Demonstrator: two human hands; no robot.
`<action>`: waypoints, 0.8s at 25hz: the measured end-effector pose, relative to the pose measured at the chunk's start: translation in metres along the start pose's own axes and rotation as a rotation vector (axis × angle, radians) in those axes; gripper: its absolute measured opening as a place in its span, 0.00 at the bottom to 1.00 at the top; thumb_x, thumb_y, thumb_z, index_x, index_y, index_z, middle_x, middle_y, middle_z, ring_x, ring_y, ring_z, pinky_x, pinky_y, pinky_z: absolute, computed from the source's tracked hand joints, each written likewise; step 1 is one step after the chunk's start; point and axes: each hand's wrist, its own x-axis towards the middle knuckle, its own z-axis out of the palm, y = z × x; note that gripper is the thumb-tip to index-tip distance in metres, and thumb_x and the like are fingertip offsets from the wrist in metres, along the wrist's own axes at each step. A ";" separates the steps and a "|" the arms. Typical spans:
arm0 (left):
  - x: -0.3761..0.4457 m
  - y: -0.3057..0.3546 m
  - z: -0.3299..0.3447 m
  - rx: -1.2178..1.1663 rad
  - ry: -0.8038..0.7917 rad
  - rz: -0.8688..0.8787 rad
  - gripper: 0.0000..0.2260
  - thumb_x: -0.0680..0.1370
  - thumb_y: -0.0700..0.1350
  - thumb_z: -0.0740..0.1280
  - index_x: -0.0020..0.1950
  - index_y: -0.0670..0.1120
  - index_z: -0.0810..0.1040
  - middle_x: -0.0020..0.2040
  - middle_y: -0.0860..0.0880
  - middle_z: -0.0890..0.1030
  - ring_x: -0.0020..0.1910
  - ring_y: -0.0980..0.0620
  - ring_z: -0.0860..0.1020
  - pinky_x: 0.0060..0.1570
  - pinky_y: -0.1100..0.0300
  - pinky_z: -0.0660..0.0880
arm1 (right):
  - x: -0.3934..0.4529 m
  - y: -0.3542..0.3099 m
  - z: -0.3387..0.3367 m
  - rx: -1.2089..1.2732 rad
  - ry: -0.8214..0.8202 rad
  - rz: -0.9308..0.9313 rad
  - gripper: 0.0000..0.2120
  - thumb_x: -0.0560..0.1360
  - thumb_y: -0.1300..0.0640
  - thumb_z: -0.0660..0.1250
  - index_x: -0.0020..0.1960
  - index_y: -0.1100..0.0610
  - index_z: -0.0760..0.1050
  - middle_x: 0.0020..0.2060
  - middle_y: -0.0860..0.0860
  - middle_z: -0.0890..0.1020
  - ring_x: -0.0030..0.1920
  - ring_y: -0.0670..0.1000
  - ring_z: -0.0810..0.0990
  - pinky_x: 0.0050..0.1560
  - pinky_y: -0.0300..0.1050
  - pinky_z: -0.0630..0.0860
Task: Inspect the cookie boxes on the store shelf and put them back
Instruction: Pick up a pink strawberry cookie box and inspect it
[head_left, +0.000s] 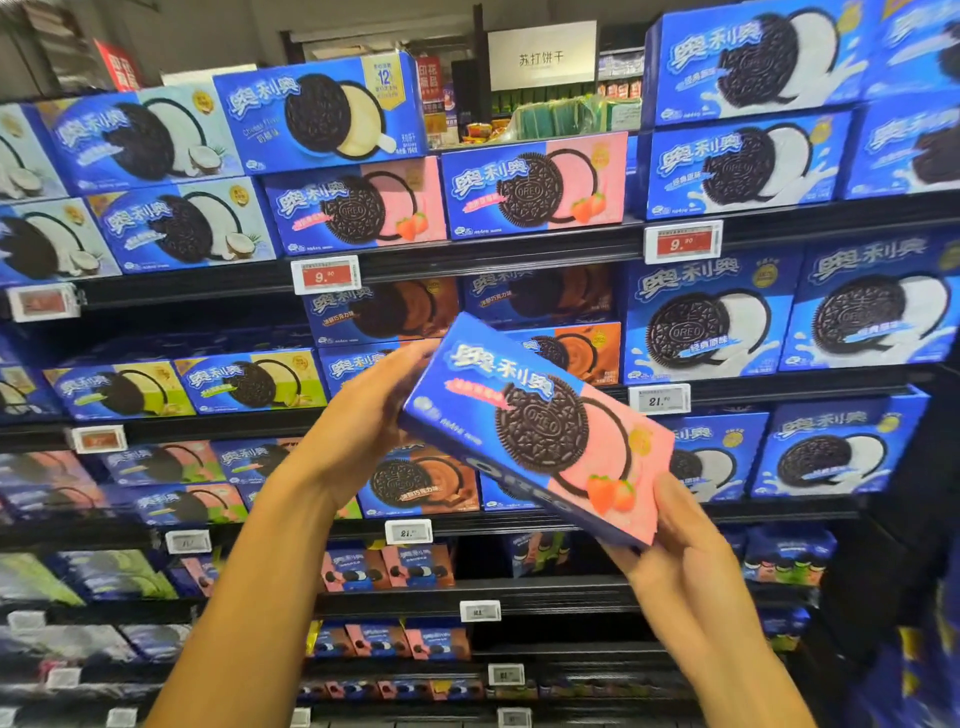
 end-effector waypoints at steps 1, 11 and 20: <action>-0.002 -0.007 -0.002 -0.029 0.003 0.005 0.13 0.81 0.54 0.62 0.61 0.55 0.82 0.57 0.51 0.85 0.52 0.54 0.83 0.43 0.59 0.82 | 0.002 -0.005 0.002 -0.074 -0.015 -0.078 0.23 0.77 0.53 0.66 0.70 0.57 0.74 0.63 0.56 0.82 0.63 0.58 0.81 0.61 0.60 0.79; -0.010 -0.038 -0.013 -0.166 0.074 0.071 0.18 0.75 0.48 0.70 0.65 0.52 0.78 0.60 0.49 0.84 0.56 0.52 0.83 0.50 0.57 0.81 | -0.005 -0.032 0.021 -0.284 -0.085 -0.322 0.23 0.73 0.54 0.69 0.68 0.53 0.76 0.62 0.55 0.83 0.59 0.54 0.83 0.52 0.44 0.82; -0.003 -0.108 0.014 -0.338 0.144 -0.157 0.16 0.84 0.40 0.58 0.72 0.43 0.71 0.55 0.43 0.82 0.55 0.46 0.81 0.65 0.44 0.74 | -0.033 -0.028 0.085 -0.702 -0.297 -0.682 0.39 0.63 0.54 0.82 0.70 0.39 0.69 0.55 0.44 0.85 0.57 0.44 0.83 0.53 0.34 0.78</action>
